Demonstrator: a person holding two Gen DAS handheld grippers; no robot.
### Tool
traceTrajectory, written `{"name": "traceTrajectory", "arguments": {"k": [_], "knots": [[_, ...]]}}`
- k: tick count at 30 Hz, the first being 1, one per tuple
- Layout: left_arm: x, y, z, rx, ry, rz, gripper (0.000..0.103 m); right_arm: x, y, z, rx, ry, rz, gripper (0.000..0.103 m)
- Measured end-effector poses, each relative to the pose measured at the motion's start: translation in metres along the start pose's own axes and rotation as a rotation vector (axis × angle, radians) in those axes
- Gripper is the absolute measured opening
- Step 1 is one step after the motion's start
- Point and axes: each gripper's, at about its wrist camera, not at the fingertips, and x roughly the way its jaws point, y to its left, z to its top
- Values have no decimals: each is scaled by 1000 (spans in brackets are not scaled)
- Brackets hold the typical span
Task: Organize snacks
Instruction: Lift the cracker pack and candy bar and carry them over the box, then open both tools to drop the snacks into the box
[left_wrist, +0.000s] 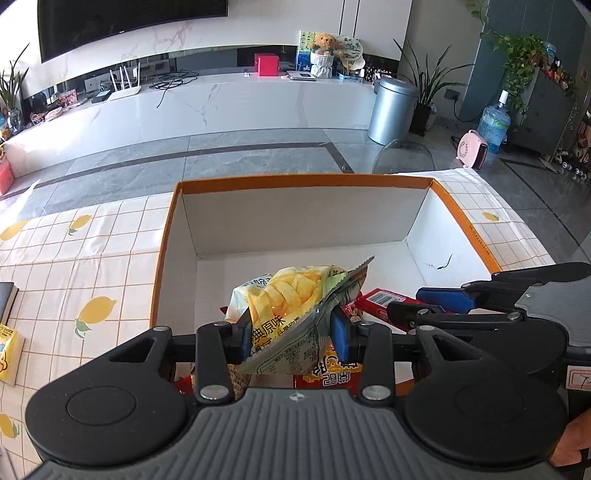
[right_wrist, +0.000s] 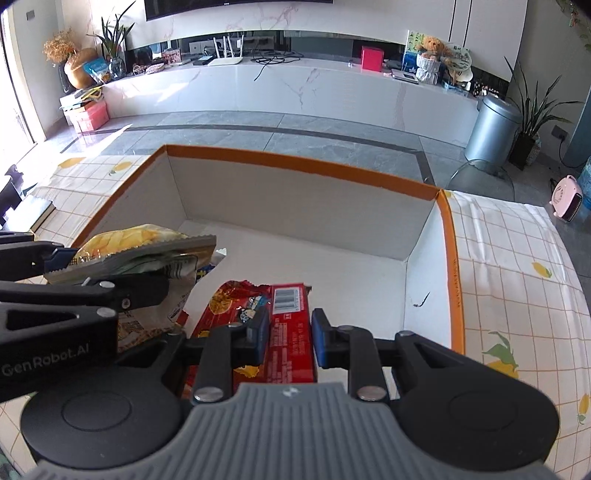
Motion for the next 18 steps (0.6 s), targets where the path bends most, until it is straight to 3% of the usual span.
{"name": "traceTrajectory", "arguments": {"k": [18], "knots": [[30, 3, 10, 6, 106, 10, 48, 42, -3, -5, 36, 146, 40, 20]]}}
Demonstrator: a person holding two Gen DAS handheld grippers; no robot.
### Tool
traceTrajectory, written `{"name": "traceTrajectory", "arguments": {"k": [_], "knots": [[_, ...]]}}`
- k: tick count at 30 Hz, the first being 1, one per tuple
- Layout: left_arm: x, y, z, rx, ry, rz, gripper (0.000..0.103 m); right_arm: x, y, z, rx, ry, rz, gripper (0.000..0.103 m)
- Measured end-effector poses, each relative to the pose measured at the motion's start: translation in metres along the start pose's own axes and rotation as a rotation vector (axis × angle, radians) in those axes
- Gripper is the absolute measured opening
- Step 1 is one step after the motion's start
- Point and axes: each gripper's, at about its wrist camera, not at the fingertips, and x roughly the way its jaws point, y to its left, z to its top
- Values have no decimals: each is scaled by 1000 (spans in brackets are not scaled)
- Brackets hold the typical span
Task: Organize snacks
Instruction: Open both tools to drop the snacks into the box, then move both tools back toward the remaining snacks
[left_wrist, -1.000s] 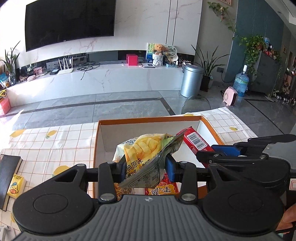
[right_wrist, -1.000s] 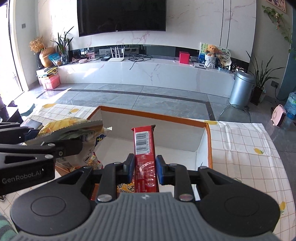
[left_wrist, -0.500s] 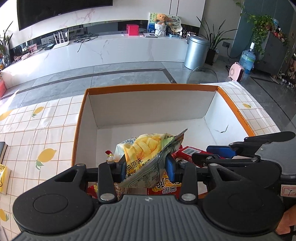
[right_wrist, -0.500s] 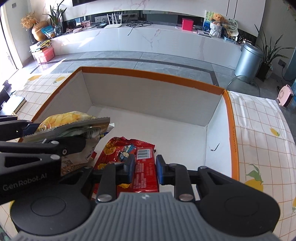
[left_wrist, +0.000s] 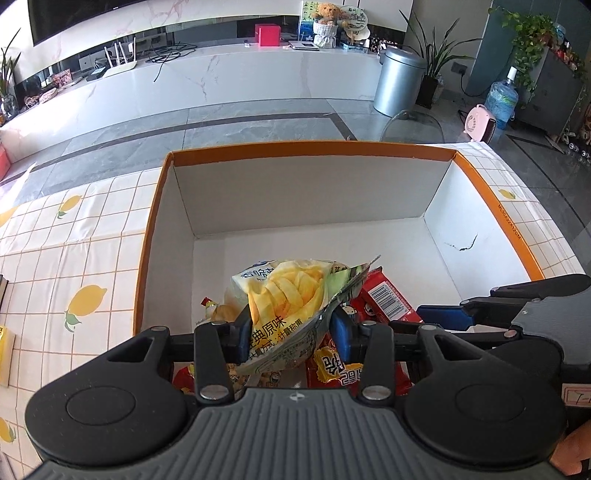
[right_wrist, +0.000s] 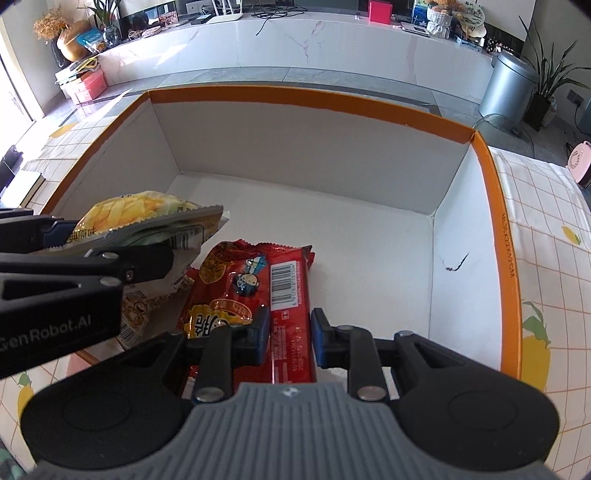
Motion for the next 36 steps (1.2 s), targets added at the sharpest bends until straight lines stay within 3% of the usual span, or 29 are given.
{"name": "traceTrajectory", "arguments": {"k": [8, 19, 24, 36], "knots": [[2, 5, -3, -18, 25, 19, 55, 3, 3, 1, -1, 13, -9, 22], [-20, 8, -6, -28, -8, 22, 82, -19, 2, 5, -29, 4, -42, 53], [-38, 5, -6, -21, -38, 13, 85, -38, 3, 4, -53, -10, -40, 64], [-99, -7, -25, -30, -136, 21, 85, -111, 10, -27, -78, -146, -28, 71]]}}
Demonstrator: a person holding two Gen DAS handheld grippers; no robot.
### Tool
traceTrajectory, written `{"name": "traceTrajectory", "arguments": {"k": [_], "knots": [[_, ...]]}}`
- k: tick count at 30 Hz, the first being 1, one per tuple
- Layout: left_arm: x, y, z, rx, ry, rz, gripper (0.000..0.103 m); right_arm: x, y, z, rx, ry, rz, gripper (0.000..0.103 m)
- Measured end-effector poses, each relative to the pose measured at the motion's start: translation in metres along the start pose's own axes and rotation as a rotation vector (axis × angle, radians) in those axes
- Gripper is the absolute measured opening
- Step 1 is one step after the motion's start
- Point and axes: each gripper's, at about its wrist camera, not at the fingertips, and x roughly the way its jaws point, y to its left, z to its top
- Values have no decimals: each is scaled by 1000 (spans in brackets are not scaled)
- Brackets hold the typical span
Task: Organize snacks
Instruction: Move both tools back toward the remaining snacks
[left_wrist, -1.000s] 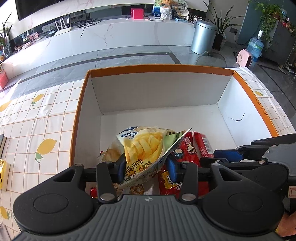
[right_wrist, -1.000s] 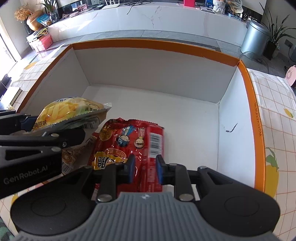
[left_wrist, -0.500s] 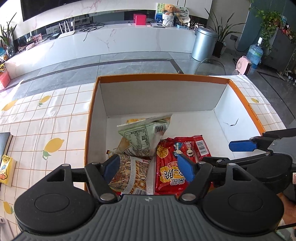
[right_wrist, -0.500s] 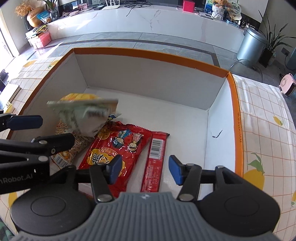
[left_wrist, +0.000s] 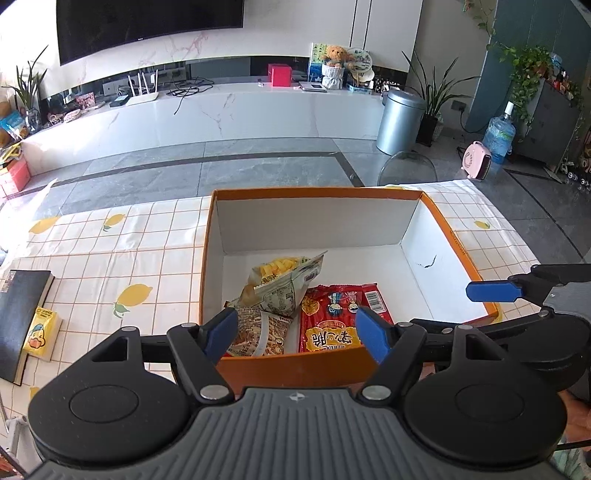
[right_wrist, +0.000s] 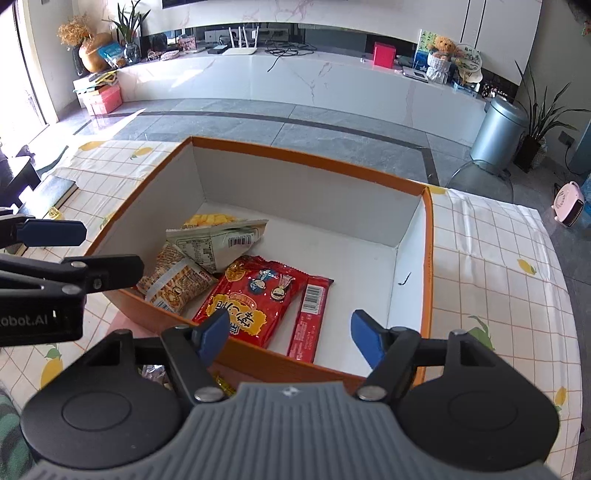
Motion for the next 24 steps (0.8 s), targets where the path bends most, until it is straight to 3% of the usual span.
{"name": "traceTrajectory", "arguments": {"k": [7, 13, 24], "knots": [[-36, -12, -19, 18, -58, 1, 85, -45, 9, -30, 9, -94, 14, 76], [-52, -20, -39, 7, -58, -28, 85, -77, 24, -62, -14, -172, -10, 81], [-57, -11, -91, -38, 24, -57, 85, -87, 25, -127, 116, -149, 9, 83]]}}
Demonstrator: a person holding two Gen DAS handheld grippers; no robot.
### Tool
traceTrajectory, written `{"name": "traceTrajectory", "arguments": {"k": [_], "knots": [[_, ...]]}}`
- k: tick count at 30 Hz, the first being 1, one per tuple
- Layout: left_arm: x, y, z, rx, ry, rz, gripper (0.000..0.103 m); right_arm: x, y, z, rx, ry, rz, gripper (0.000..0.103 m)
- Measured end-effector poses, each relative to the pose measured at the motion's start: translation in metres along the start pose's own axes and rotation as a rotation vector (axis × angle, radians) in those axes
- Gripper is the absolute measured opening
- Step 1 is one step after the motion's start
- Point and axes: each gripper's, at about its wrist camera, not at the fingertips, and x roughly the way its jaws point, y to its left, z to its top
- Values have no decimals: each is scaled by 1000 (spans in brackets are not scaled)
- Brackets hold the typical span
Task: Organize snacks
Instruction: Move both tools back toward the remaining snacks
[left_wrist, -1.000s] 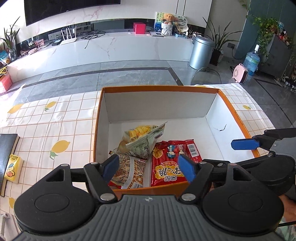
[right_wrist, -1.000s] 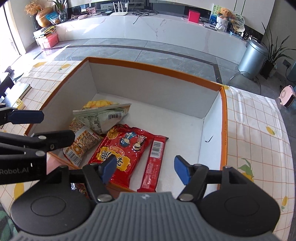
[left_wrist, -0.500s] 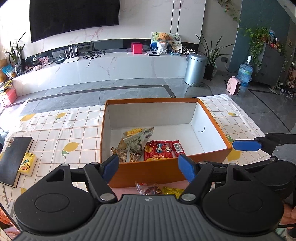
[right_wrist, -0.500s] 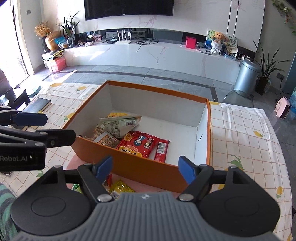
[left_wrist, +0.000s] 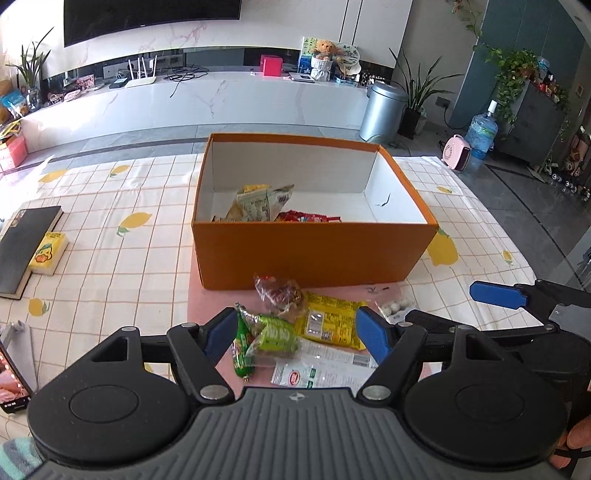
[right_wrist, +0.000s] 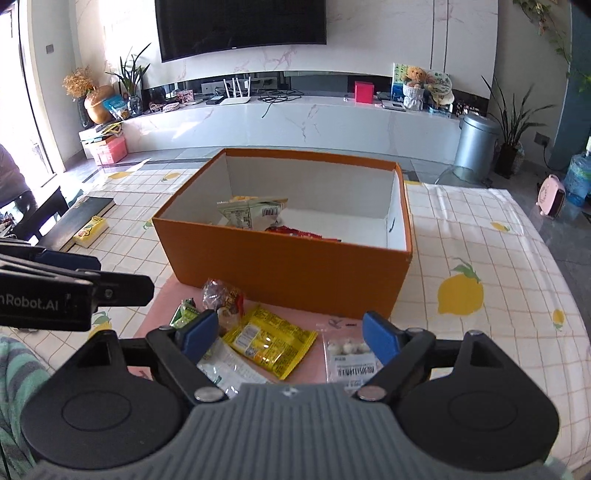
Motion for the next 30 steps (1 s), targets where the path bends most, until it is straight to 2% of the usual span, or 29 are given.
{"name": "traceTrajectory", "arguments": {"k": [6, 10, 13, 15, 24, 30], "knots": [[9, 6, -26, -21, 28, -18, 85, 9, -4, -30, 15, 24, -71, 82], [17, 5, -39, 3, 32, -14, 85, 19, -5, -45, 22, 38, -64, 82], [26, 6, -45, -7, 39, -38, 85, 31, -7, -53, 35, 56, -65, 81], [32, 6, -47, -12, 41, -46, 85, 38, -9, -58, 44, 71, -66, 75], [57, 9, -47, -6, 19, -23, 85, 63, -24, -59, 70, 90, -120, 74], [70, 8, -46, 5, 3, -19, 86, 76, -32, -53, 91, 95, -110, 74]]}}
